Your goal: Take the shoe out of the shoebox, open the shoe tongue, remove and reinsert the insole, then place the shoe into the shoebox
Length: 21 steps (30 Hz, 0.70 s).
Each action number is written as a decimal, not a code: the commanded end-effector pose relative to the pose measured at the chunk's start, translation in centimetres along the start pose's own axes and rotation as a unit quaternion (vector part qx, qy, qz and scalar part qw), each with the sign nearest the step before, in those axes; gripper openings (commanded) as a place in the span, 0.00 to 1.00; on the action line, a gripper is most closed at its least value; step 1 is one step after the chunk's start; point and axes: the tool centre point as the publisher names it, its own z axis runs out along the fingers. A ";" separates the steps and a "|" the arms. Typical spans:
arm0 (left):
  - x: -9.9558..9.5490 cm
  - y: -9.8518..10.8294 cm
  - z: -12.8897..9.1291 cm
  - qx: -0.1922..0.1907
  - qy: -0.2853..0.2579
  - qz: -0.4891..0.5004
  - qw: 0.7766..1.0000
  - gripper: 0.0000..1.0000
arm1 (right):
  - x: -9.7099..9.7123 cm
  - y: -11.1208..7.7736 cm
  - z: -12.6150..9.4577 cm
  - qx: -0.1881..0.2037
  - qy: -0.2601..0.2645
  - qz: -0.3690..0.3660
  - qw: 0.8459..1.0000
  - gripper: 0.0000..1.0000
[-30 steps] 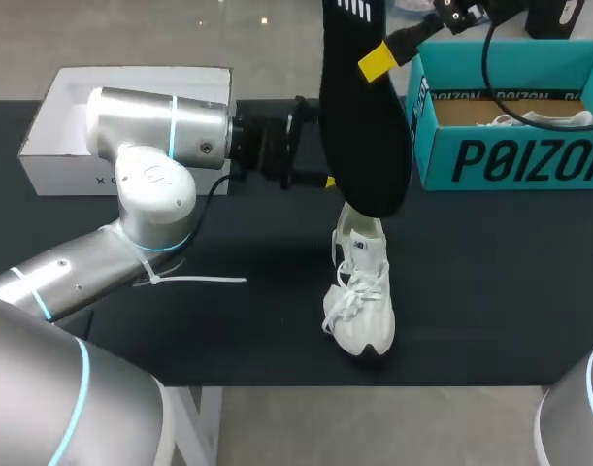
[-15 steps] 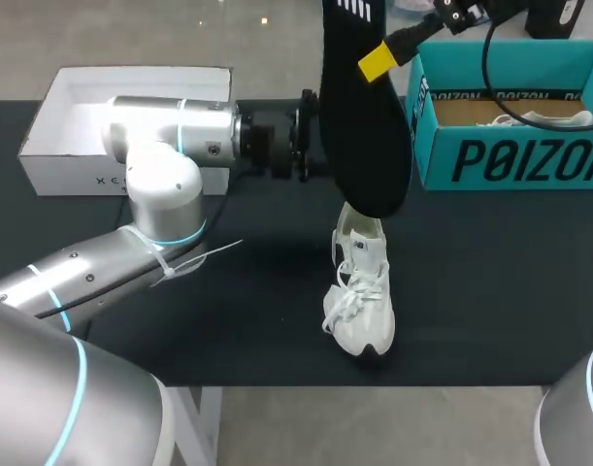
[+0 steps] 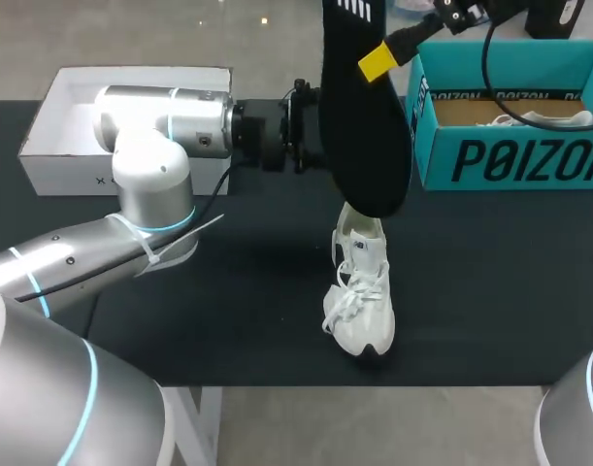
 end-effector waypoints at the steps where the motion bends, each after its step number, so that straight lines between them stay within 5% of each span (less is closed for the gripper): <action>1: 0.1 0.1 0.2 -0.001 0.000 0.001 1.000 1.00 | 0.0 0.2 0.1 0.002 0.000 0.001 1.000 0.00; 4: 0.1 0.1 0.2 -0.001 0.000 0.001 1.000 1.00 | 0.0 0.2 0.1 0.002 0.000 0.001 1.000 0.00; 9: 0.1 0.1 0.2 -0.001 0.000 0.001 1.000 1.00 | -4.6 -0.4 -1.0 0.036 0.030 0.029 0.998 0.00; 17: 0.1 0.1 0.2 -0.001 0.000 0.001 1.000 1.00 | -12.9 -8.3 -2.4 0.062 0.063 0.160 0.983 0.00; 21: 0.1 0.1 0.2 -0.001 0.000 0.001 1.000 1.00 | -15.4 -11.9 -2.1 0.061 0.081 0.211 0.972 0.00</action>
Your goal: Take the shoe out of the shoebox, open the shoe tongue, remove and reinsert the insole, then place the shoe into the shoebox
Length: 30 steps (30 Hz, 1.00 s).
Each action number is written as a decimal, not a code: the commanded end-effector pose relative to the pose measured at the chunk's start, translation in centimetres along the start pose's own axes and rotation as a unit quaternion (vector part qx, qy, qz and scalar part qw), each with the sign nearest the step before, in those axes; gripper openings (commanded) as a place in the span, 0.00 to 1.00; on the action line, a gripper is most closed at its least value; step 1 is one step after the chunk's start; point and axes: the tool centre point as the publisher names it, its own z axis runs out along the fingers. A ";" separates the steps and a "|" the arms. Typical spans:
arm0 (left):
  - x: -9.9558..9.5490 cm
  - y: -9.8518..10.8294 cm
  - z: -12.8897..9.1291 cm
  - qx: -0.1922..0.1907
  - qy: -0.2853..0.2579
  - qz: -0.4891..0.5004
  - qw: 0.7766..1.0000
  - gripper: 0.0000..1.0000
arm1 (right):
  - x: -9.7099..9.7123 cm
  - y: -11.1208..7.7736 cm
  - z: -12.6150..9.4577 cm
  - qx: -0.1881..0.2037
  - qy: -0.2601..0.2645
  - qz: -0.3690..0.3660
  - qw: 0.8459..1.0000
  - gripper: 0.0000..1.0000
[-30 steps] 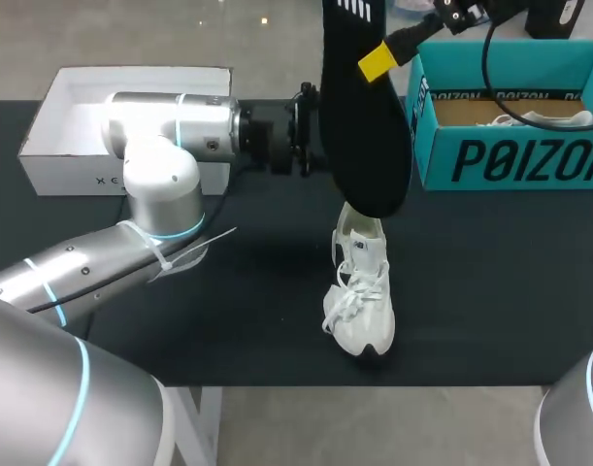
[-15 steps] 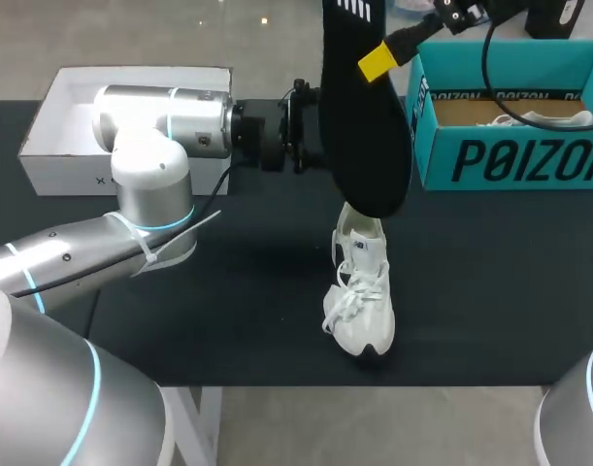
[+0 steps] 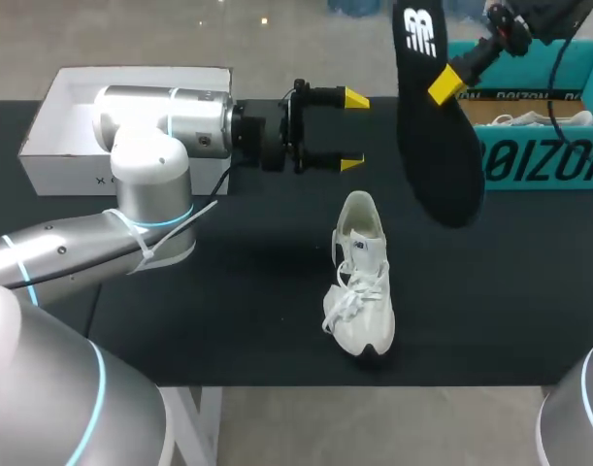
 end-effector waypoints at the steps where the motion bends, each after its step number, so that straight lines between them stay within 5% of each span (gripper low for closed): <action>1: 0.1 0.1 0.2 0.000 -0.001 0.001 1.000 1.00 | -5.5 -3.4 1.0 -0.021 0.059 0.046 0.997 0.00; 12: 0.1 0.1 0.2 0.000 -0.001 0.001 1.000 1.00 | -11.5 -3.6 5.6 -0.010 0.087 0.124 0.988 0.00; 22: 0.2 -0.6 -1.1 0.023 -0.005 0.025 0.999 1.00 | -15.4 0.0 7.4 -0.016 0.105 0.150 0.983 0.00; 30: 0.4 -0.8 -1.7 0.033 0.008 0.042 0.999 1.00 | -15.7 4.8 7.1 -0.012 0.108 0.134 0.985 0.00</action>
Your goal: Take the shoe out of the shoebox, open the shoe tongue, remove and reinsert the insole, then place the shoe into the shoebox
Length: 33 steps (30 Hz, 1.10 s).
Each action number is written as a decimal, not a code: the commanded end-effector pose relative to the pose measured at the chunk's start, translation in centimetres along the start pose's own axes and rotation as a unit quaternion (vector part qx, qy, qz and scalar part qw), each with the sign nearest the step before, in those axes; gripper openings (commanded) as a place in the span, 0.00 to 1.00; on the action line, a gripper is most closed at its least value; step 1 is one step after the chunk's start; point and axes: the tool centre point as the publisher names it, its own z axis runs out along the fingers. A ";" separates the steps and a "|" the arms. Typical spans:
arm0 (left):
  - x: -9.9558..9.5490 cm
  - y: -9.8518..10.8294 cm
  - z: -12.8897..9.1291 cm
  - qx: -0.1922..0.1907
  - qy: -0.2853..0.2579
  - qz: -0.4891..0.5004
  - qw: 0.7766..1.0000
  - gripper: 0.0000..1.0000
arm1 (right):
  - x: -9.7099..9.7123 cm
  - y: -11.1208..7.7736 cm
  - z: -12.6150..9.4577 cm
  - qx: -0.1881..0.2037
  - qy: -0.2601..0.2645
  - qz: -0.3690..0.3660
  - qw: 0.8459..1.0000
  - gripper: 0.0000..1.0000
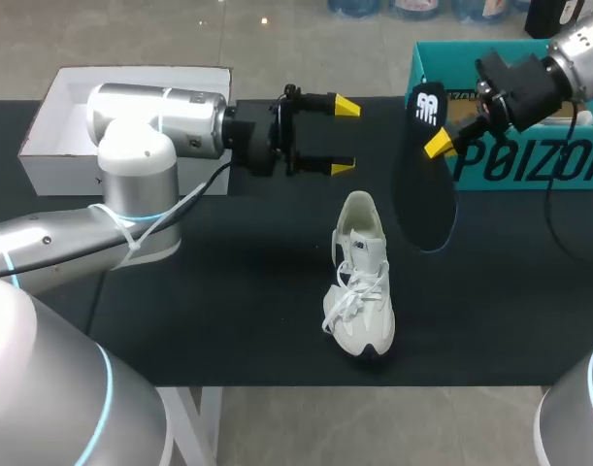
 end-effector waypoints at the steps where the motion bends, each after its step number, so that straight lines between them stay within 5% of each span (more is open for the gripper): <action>1: 0.0 0.1 -0.4 0.007 0.003 0.005 1.000 1.00 | 0.6 3.9 0.6 0.037 0.000 -0.006 0.999 0.00; 29: 0.3 -0.7 0.3 0.020 -0.009 0.021 1.000 1.00 | 2.8 7.6 6.3 0.046 0.058 -0.032 0.997 0.00; 30: 0.3 -0.7 0.3 0.019 -0.011 0.023 0.999 0.83 | 3.0 7.6 6.5 0.046 0.058 -0.032 0.997 0.00; 31: 0.3 -0.7 0.3 0.018 -0.013 0.023 0.999 0.32 | 3.0 7.6 6.5 0.047 0.059 -0.032 0.997 0.00; 32: 0.3 -0.8 0.2 0.018 -0.014 0.024 0.999 0.00 | 3.1 7.6 6.6 0.047 0.059 -0.033 0.997 0.00; 33: 0.3 -0.9 0.1 0.018 -0.014 0.024 0.999 0.00 | 3.1 7.6 6.6 0.047 0.059 -0.033 0.997 0.00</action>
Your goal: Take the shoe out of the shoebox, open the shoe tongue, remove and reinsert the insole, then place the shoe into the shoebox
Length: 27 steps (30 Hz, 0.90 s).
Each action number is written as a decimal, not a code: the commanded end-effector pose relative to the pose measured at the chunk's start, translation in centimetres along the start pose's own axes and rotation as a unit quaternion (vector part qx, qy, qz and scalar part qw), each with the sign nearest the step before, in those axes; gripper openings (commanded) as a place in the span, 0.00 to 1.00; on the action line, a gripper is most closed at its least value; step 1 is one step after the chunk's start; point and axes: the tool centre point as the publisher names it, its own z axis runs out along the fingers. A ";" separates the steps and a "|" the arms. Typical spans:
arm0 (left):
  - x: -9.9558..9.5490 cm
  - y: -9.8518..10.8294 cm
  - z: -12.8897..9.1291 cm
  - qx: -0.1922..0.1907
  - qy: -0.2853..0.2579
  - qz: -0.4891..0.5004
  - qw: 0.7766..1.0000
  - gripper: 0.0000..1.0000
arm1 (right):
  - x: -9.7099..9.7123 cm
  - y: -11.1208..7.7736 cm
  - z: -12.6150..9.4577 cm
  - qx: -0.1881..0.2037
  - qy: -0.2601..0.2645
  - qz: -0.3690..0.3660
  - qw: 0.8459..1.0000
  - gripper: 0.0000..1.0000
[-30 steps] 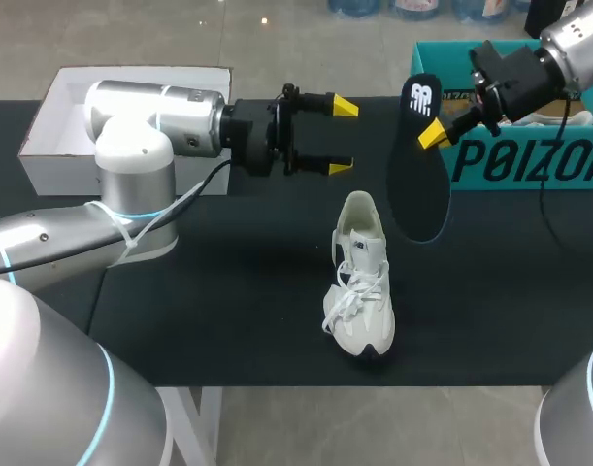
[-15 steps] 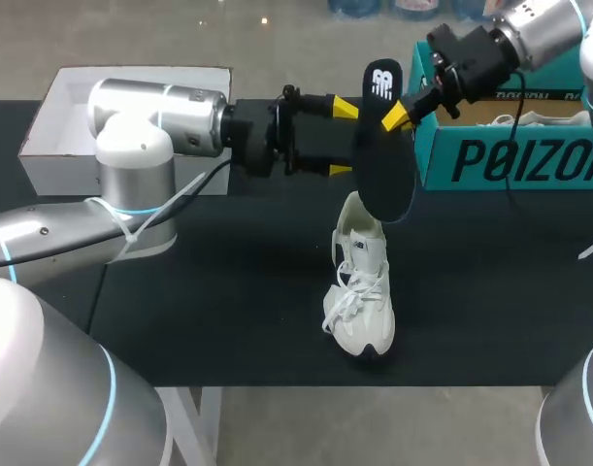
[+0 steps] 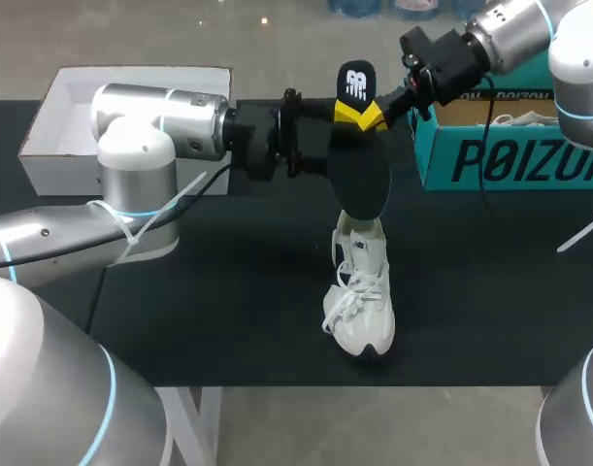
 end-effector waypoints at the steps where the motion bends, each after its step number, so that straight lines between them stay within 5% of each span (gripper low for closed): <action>1: 0.2 -0.4 -0.1 -0.003 -0.004 0.003 1.000 0.00 | 0.1 0.4 0.3 0.003 0.000 0.000 1.000 0.00; 22: 0.1 -1.1 -0.5 -0.008 -0.010 0.012 1.000 0.00 | 0.0 0.4 0.1 0.000 -0.006 0.013 1.000 0.00; 23: 0.1 -1.2 -0.5 -0.009 -0.009 0.012 1.000 0.00 | -0.1 0.2 0.0 0.000 -0.014 0.023 1.000 0.38; 24: 0.1 -1.2 -0.6 -0.011 -0.007 0.011 1.000 0.00 | -0.1 0.0 -0.1 0.000 -0.024 0.027 0.999 1.00; 27: 0.4 -1.2 -0.8 -0.016 -0.002 0.006 1.000 0.00 | -0.1 -0.8 -1.0 -0.001 -0.056 0.032 0.998 1.00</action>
